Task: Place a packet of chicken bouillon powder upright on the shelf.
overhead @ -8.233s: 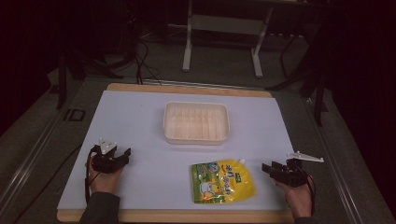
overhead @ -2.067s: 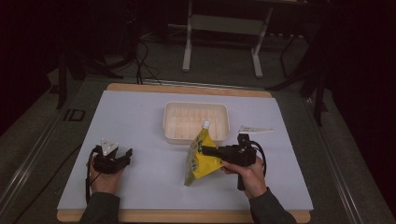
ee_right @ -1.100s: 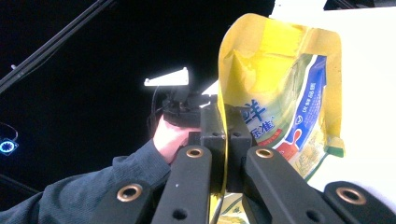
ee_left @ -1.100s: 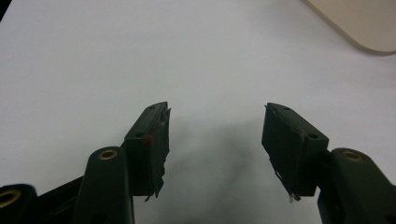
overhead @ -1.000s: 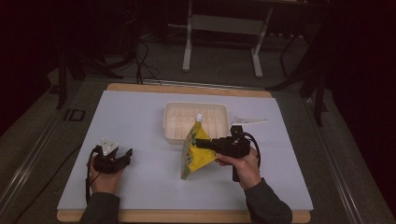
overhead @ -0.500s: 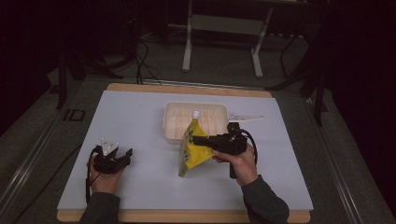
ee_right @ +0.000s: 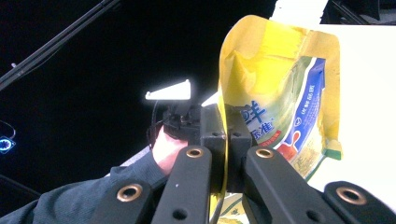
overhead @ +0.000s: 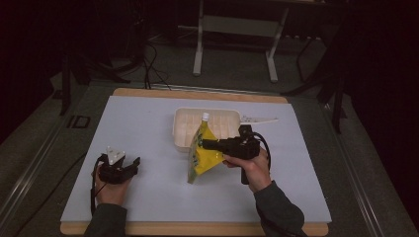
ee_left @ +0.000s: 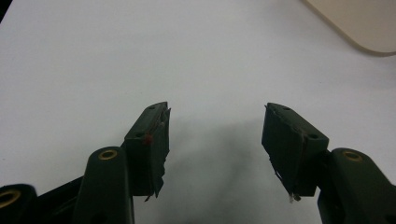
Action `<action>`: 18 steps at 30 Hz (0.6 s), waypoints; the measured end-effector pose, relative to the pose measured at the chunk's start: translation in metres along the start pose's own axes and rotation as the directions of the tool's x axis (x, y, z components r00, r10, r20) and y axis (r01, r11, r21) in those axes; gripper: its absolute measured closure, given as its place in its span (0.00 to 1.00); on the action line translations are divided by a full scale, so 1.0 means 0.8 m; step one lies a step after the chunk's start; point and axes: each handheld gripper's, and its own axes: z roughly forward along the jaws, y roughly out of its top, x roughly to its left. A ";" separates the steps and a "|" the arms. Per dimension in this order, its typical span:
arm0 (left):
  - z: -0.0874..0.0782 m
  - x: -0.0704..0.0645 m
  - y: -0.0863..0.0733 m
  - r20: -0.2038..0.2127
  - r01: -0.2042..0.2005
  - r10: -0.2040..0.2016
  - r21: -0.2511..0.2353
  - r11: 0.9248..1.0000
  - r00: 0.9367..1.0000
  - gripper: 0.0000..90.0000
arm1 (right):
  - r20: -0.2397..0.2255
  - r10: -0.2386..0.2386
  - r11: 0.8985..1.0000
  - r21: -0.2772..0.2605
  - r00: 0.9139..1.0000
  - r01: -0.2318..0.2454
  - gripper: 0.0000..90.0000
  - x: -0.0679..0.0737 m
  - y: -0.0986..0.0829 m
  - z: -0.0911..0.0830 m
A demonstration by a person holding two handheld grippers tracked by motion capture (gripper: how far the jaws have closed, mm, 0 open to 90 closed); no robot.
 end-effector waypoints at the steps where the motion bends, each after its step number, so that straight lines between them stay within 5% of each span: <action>1: 0.000 0.000 0.000 0.000 0.000 0.000 0.000 1.000 1.000 0.46 | 0.000 0.000 1.000 0.000 1.000 0.000 1.00 0.000 0.000 0.000; 18: 0.000 0.000 0.000 0.001 0.001 -0.001 -0.001 1.000 1.000 0.46 | 0.027 -0.006 1.000 0.009 1.000 0.006 1.00 -0.009 0.016 0.005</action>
